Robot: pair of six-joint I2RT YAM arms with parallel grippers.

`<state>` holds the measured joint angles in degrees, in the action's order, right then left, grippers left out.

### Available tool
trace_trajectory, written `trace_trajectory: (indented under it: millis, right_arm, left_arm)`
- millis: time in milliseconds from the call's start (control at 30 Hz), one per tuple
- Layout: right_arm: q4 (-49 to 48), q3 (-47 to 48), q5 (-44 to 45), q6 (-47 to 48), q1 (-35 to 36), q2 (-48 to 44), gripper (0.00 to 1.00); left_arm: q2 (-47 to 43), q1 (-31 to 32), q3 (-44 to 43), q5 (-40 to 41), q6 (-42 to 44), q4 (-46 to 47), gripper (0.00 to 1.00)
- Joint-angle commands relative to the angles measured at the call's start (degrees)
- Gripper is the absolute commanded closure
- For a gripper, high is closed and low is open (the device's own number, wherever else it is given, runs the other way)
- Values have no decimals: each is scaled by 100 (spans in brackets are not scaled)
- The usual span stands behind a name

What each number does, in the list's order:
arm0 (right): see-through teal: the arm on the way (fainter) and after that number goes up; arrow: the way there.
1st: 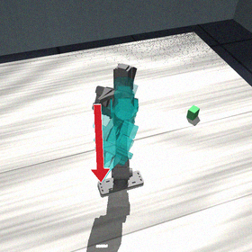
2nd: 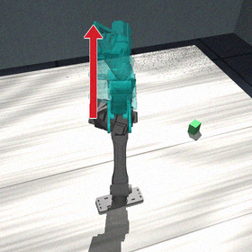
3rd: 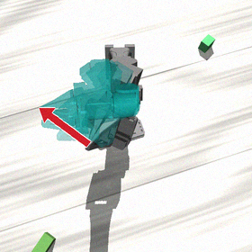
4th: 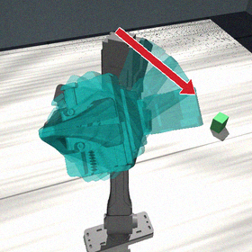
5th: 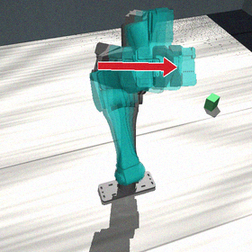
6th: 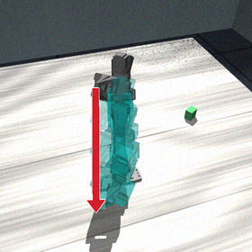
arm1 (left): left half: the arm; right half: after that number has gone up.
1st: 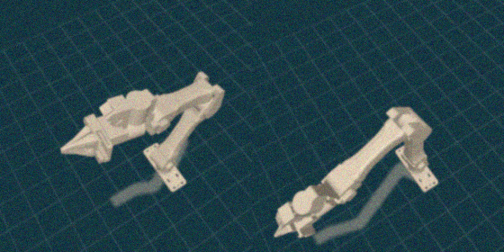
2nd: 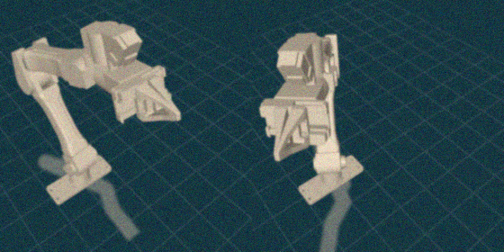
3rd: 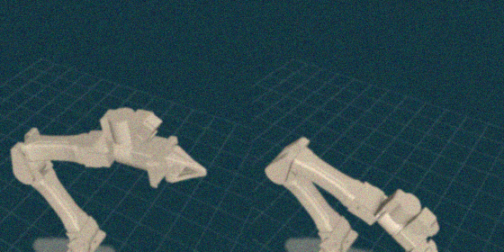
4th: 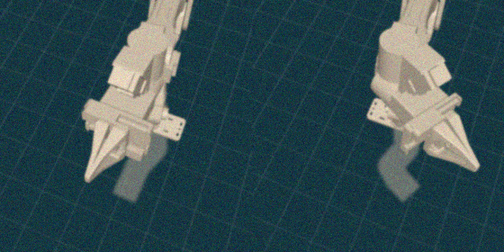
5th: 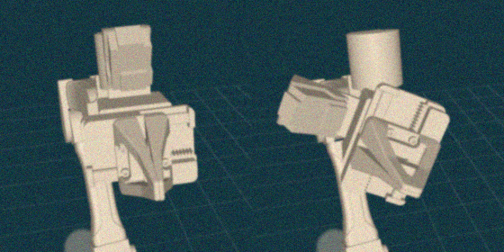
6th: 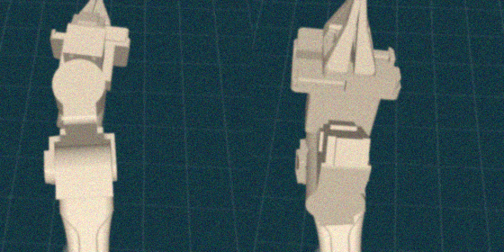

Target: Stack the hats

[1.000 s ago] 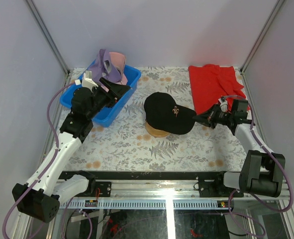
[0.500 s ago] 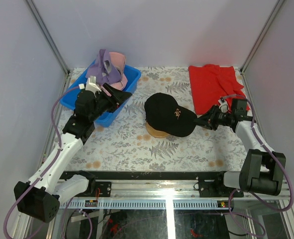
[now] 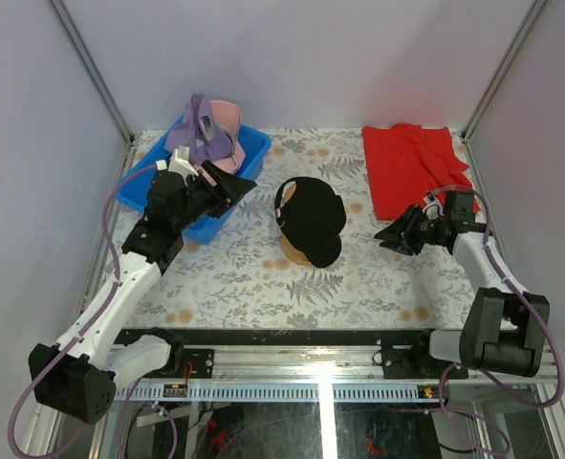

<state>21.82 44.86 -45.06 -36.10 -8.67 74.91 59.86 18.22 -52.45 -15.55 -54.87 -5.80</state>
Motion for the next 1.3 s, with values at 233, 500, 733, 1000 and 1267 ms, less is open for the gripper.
trace_trajectory:
  millis: [233, 500, 733, 1000, 1267]
  right_arm:
    - [675, 617, 854, 233, 0, -425, 50]
    - [1124, 1011, 1435, 376, -3, -663, 38]
    - [1311, 1154, 1698, 434, -3, -637, 33]
    - [1670, 1343, 2353, 618, -3, -769, 31]
    - [1880, 1570, 2763, 644, -3, -964, 25]
  left_arm:
    - [264, -182, -851, -101, 373, -438, 38]
    - [523, -851, -1088, -495, 506, -666, 36]
    - [781, -1174, -1193, -753, 560, -677, 36]
    - [1019, -1366, -1459, -657, 825, -1016, 36]
    - [1446, -1600, -1714, -353, 1303, -1496, 35]
